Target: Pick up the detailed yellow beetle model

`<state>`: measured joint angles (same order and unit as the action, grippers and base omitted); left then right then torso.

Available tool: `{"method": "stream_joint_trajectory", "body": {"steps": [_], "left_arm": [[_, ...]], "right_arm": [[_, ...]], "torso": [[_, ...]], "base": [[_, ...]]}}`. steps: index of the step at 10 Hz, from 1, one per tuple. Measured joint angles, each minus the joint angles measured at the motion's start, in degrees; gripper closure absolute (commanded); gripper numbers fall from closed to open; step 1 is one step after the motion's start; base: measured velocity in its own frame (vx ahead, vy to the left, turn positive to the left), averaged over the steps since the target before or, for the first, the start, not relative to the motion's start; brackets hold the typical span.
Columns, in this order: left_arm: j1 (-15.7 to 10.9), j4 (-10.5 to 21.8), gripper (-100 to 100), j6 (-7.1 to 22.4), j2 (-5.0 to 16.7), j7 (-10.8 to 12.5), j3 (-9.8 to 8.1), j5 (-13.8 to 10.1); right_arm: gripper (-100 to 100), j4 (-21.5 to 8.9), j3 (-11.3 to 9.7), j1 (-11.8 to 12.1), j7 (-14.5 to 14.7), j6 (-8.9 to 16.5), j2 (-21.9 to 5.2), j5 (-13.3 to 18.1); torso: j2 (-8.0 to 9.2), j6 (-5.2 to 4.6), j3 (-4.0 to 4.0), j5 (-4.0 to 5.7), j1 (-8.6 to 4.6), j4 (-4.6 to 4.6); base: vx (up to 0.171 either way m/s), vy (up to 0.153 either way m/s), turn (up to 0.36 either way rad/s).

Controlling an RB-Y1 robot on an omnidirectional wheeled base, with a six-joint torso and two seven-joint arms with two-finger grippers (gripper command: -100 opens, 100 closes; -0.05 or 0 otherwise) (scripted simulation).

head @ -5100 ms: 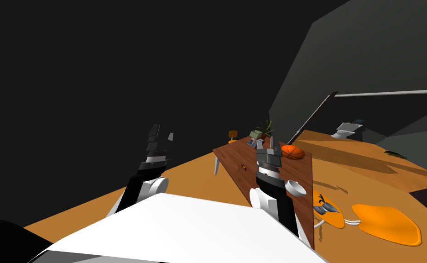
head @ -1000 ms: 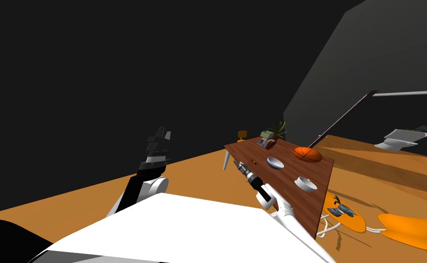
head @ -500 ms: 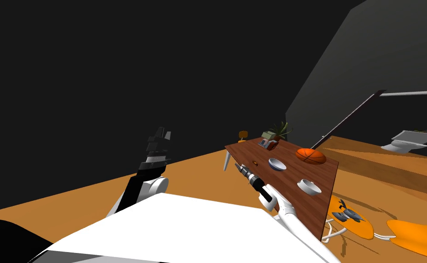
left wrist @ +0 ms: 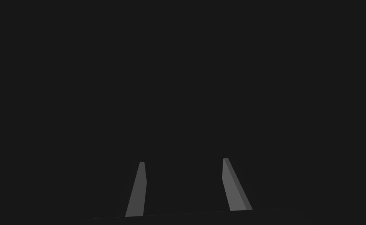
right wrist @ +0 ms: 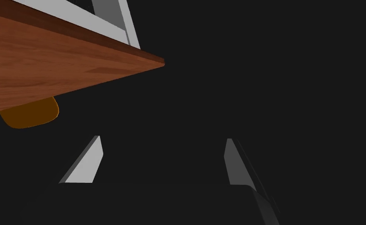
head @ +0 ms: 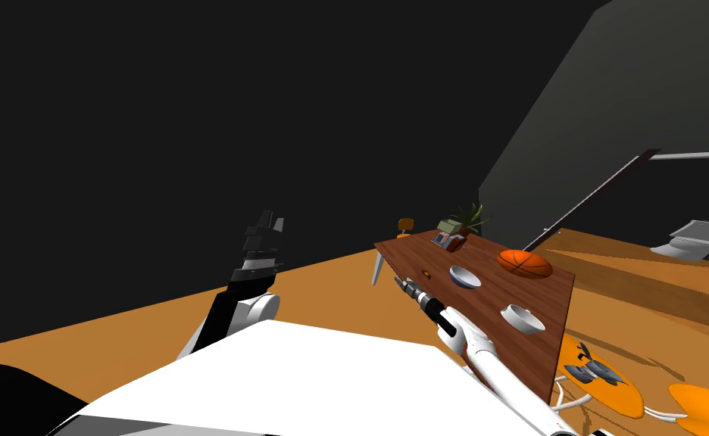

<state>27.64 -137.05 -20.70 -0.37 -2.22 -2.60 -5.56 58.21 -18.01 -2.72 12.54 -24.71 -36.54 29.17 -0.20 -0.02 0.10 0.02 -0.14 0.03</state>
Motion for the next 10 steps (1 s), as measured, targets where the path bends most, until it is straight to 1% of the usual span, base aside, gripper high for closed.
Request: {"method": "stream_joint_trajectory", "body": {"steps": [1,2,3,4,5,6,7,8,9,10], "left_arm": [[0.0,0.0,0,0.0,0.0,0.0,0.00,0.0],[0.0,0.0,0,0.0,0.0,0.0,0.00,0.0],[0.0,0.0,0,0.0,0.0,0.0,0.00,0.0],[0.0,0.0,0,0.0,0.0,0.0,0.00,0.0],[0.0,0.0,0,0.0,0.0,0.0,0.00,0.0],[0.0,0.0,0,0.0,0.0,0.0,0.00,0.0],[0.0,0.0,0,0.0,0.0,0.0,0.00,0.0],[0.0,0.0,0,0.0,0.0,0.0,0.00,0.0],[0.0,0.0,0,0.0,0.0,0.0,0.00,0.0],[0.0,0.0,0,0.0,0.0,0.0,0.00,0.0]], "right_arm": [[-100,-3.7,-0.9,-1.9,0.5,-0.3,-0.6,1.0],[-100,-4.8,-2.2,-2.1,0.7,0.9,-1.6,2.1],[-100,-5.5,-2.8,-2.0,0.4,1.9,-2.6,2.5],[-100,-7.1,-2.8,-2.3,0.6,1.8,-2.4,2.7],[-100,-9.5,-3.1,-3.2,1.1,1.2,-2.8,3.1],[-100,-9.7,-3.7,-3.2,0.9,1.7,-3.5,3.5],[-100,-11.8,-4.2,-4.1,1.1,1.8,-3.9,4.0],[-100,-12.3,-4.6,-3.9,1.2,2.0,-4.6,4.3],[-100,-13.1,-4.6,-4.0,1.3,2.0,-4.6,4.3],[-100,-13.9,-5.3,-4.6,1.2,2.4,-5.2,4.8]], "torso": [[-0.10,0.00,0.05,0.01,-0.08,0.02],[-0.17,-0.02,0.10,0.03,-0.11,0.04],[-0.10,-0.03,0.07,0.02,-0.09,0.03],[0.04,-0.02,-0.01,0.02,-0.02,0.00],[0.06,-0.01,-0.03,0.00,-0.02,-0.01],[0.07,-0.02,-0.03,0.01,-0.02,-0.01],[0.01,-0.01,-0.01,0.01,-0.03,0.00],[0.03,-0.03,-0.01,0.01,-0.03,0.00],[0.09,-0.02,-0.04,0.01,0.02,-0.01],[0.06,-0.01,-0.04,0.00,-0.01,-0.01]], "base": [[0.102,-0.056,0.059],[0.075,-0.048,0.010],[0.024,-0.031,-0.009],[0.029,-0.030,0.029],[0.036,-0.035,0.023],[0.050,-0.037,0.036],[0.049,-0.038,0.021],[0.024,-0.024,-0.006],[0.035,-0.034,0.028],[0.040,-0.040,0.023]]}}
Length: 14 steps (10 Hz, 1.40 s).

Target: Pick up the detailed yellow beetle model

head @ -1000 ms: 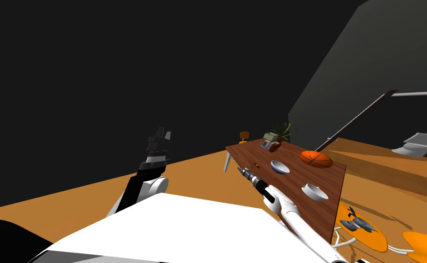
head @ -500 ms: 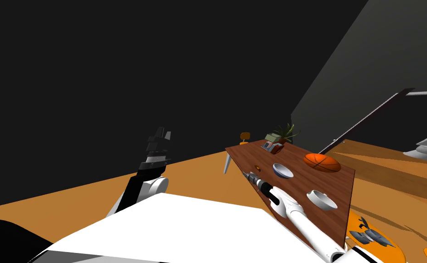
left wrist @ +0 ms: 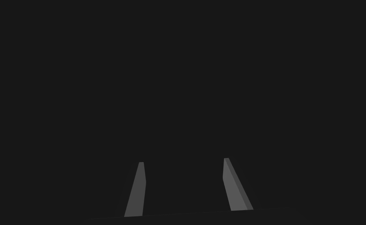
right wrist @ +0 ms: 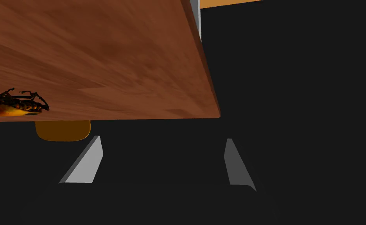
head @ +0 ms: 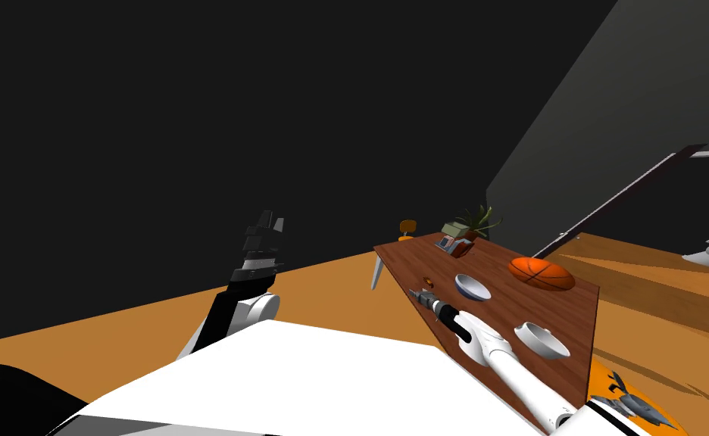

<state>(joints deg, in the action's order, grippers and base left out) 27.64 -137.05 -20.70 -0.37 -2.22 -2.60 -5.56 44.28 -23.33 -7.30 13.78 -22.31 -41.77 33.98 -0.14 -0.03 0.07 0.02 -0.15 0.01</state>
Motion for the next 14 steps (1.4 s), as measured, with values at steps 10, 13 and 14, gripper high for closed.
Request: {"method": "stream_joint_trajectory", "body": {"steps": [10,13,14], "left_arm": [[0.0,0.0,0,0.0,0.0,0.0,0.00,0.0],[0.0,0.0,0,0.0,0.0,0.0,0.00,0.0],[0.0,0.0,0,0.0,0.0,0.0,0.00,0.0]], "right_arm": [[-100,-11.0,-4.0,-4.0,1.4,1.6,-3.6,2.8],[-100,-13.1,-5.0,-4.8,1.6,1.9,-4.3,3.3],[-100,-13.6,-4.9,-4.9,1.8,1.7,-4.3,3.2]], "torso": [[-0.14,0.00,0.09,0.03,-0.04,0.04],[-0.04,-0.01,0.03,0.00,0.08,0.02],[0.03,-0.01,-0.01,0.00,0.10,0.01]], "base": [[0.060,-0.041,0.023],[0.039,-0.018,0.015],[0.041,-0.023,0.020]]}}
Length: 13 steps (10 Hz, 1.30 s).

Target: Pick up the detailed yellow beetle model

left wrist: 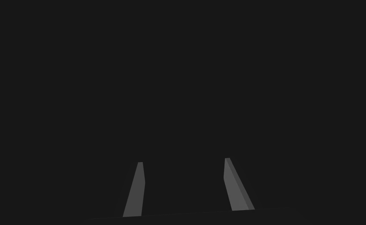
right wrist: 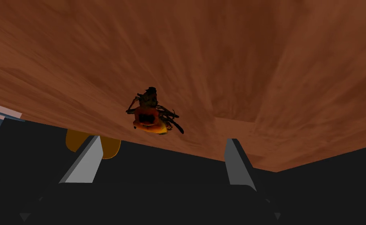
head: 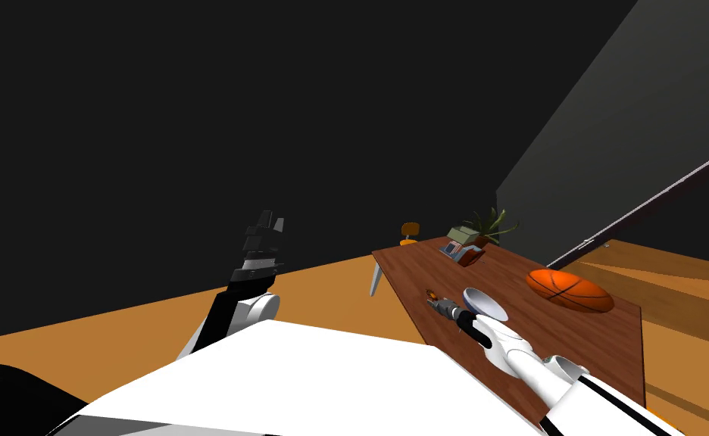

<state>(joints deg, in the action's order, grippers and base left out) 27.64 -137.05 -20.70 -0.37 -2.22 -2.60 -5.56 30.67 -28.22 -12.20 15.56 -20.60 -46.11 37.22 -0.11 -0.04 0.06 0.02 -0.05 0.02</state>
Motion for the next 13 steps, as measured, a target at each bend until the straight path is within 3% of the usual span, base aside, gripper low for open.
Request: {"method": "stream_joint_trajectory", "body": {"steps": [4,5,6,10,13], "left_arm": [[0.0,0.0,0,0.0,0.0,0.0,0.00,0.0],[0.0,0.0,0,0.0,0.0,0.0,0.00,0.0],[0.0,0.0,0,0.0,0.0,0.0,0.00,0.0],[0.0,0.0,0,0.0,0.0,0.0,0.00,0.0],[0.0,0.0,0,0.0,0.0,0.0,0.00,0.0]], "right_arm": [[-100,-4.0,-1.2,-1.2,1.1,-0.4,0.2,0.5],[0,-4.1,-1.3,-1.3,1.1,-0.4,0.2,0.6],[-100,-4.1,-1.3,-1.3,1.1,-0.4,0.2,0.6],[-100,-3.8,-1.9,0.4,1.6,2.7,-0.1,-4.8],[-100,-7.3,-1.4,0.3,4.0,4.0,1.0,-9.8]], "torso": [[-0.18,0.02,0.10,0.00,0.00,0.03],[-0.07,0.00,0.05,0.00,0.02,0.02],[0.04,0.00,-0.02,-0.01,0.05,-0.01],[0.47,-0.03,-0.28,0.05,-0.19,-0.11],[0.49,0.05,-0.29,0.03,-0.15,-0.12]], "base": [[0.062,-0.018,0.031],[0.007,-0.002,-0.001],[-0.040,-0.028,0.284],[-0.097,-0.064,0.258],[-0.112,-0.056,0.375]]}}
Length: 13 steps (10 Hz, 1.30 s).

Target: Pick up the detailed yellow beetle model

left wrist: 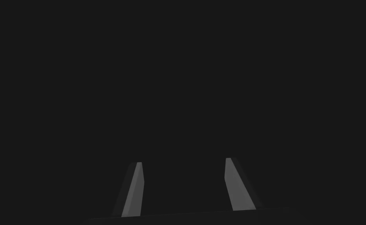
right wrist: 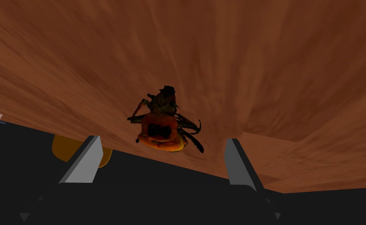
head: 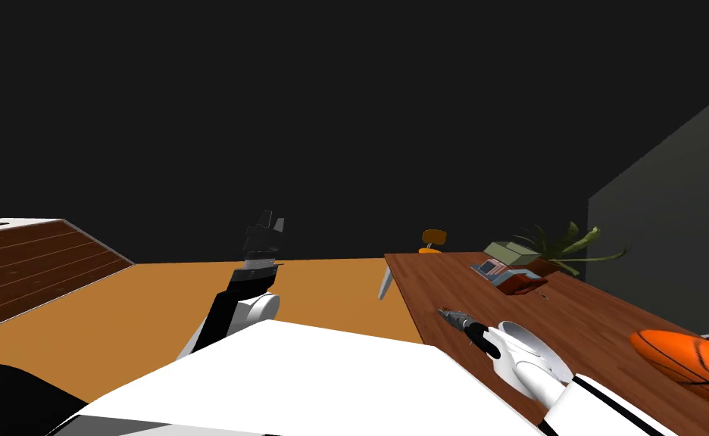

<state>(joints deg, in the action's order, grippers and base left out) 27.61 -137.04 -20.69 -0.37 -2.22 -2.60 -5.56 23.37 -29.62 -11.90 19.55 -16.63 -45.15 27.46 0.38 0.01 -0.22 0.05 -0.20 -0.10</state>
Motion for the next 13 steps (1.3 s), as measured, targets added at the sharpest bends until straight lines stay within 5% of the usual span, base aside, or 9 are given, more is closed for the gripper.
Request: {"method": "stream_joint_trajectory", "body": {"steps": [6,7,11,12,13], "left_arm": [[0.0,0.0,0,0.0,0.0,0.0,-0.01,0.0],[0.0,0.0,0,0.0,0.0,0.0,-0.01,0.0],[0.0,0.0,0,0.0,0.0,0.0,-0.01,0.0],[0.0,0.0,0,0.0,0.0,0.0,-0.01,0.0],[0.0,0.0,0,0.0,0.0,0.0,-0.01,0.0]], "right_arm": [[-100,0.7,-1.1,2.6,0.8,5.4,-0.5,-8.8],[100,0.5,-1.1,2.6,0.9,5.4,-0.5,-8.9],[100,0.6,-1.1,2.6,1.0,5.3,-0.5,-8.9],[0,0.6,-1.1,2.6,1.0,5.3,-0.5,-8.9],[100,0.6,-1.1,2.6,1.0,5.3,-0.5,-8.9]], "torso": [[-0.03,-0.11,0.01,0.00,-0.01,0.01],[-0.22,-0.11,0.12,0.00,0.03,0.04],[-0.41,-0.14,0.23,-0.01,0.07,0.08],[-0.42,-0.13,0.23,-0.01,0.07,0.08],[-0.42,-0.13,0.23,-0.01,0.07,0.08]], "base": [[-0.088,-0.029,0.183],[-0.008,-0.002,0.003],[0.000,0.000,0.000],[0.000,0.000,0.000],[0.073,0.007,-0.242]]}}
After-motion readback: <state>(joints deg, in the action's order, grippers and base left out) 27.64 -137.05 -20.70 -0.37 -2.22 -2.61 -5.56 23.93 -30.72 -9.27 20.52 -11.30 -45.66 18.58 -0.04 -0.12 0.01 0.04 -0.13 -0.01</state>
